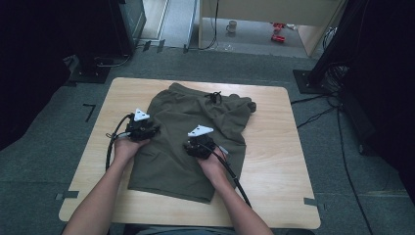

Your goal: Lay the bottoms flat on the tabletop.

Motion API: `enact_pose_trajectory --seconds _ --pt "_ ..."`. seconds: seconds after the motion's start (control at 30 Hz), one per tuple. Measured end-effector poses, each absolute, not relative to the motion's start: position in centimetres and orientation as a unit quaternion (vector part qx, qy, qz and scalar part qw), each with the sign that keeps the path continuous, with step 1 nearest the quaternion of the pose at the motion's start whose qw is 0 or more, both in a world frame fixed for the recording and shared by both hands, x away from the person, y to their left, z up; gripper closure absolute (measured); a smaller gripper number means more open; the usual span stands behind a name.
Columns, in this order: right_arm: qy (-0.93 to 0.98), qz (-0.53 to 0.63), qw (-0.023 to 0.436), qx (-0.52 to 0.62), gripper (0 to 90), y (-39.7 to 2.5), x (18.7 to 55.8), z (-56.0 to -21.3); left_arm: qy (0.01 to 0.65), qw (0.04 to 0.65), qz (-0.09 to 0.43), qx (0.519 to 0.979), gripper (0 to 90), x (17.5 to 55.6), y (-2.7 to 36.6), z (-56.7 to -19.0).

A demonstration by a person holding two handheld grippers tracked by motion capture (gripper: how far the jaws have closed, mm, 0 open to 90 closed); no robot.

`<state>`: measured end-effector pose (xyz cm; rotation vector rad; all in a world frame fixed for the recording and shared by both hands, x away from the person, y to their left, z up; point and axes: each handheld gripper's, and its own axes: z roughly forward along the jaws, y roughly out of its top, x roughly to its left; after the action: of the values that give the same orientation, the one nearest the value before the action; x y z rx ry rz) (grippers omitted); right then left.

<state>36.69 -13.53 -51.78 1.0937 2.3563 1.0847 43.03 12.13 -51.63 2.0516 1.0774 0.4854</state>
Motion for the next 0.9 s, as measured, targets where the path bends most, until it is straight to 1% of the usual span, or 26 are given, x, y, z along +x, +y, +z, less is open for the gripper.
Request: enact_pose_trajectory --seconds 0.07,0.17,0.23,0.27,0.33,0.43,0.53,0.73,0.9 --pt "0.826 0.378 0.165 0.384 66.9 -13.7 36.7 -51.7 0.423 0.38 0.185 0.802 75.8 42.9 12.2 -51.6" --pt "0.827 0.375 0.167 0.385 77.8 -14.1 36.7 -51.7 0.426 0.386 0.174 0.799 85.7 42.9 12.4 -51.6" --pt "0.828 0.368 0.164 0.391 83.8 -14.4 36.7 -51.5 0.426 0.385 0.175 0.8 89.3 42.8 12.3 -51.6" --pt "0.828 0.366 0.159 0.393 84.9 -14.6 36.7 -51.4 0.424 0.383 0.177 0.801 90.0 42.8 12.2 -51.6" --pt "0.825 0.367 0.155 0.401 85.6 -15.0 36.5 -51.1 0.424 0.38 0.179 0.803 90.0 42.8 12.1 -51.6" --pt "0.817 0.379 0.153 0.407 86.0 -15.9 36.1 -50.5 0.445 0.38 0.159 0.796 90.0 43.1 12.3 -51.4" --pt "0.811 0.387 0.156 0.409 86.0 -16.8 35.7 -49.8 0.45 0.378 0.148 0.795 90.0 43.2 12.6 -51.2" --pt "0.793 0.403 0.168 0.424 86.0 -19.3 34.4 -48.4 0.45 0.377 0.149 0.796 90.0 43.2 12.7 -51.0" --pt "0.782 0.405 0.177 0.44 86.0 -21.4 33.5 -47.9 0.455 0.385 0.152 0.788 90.0 43.2 13.2 -50.5"
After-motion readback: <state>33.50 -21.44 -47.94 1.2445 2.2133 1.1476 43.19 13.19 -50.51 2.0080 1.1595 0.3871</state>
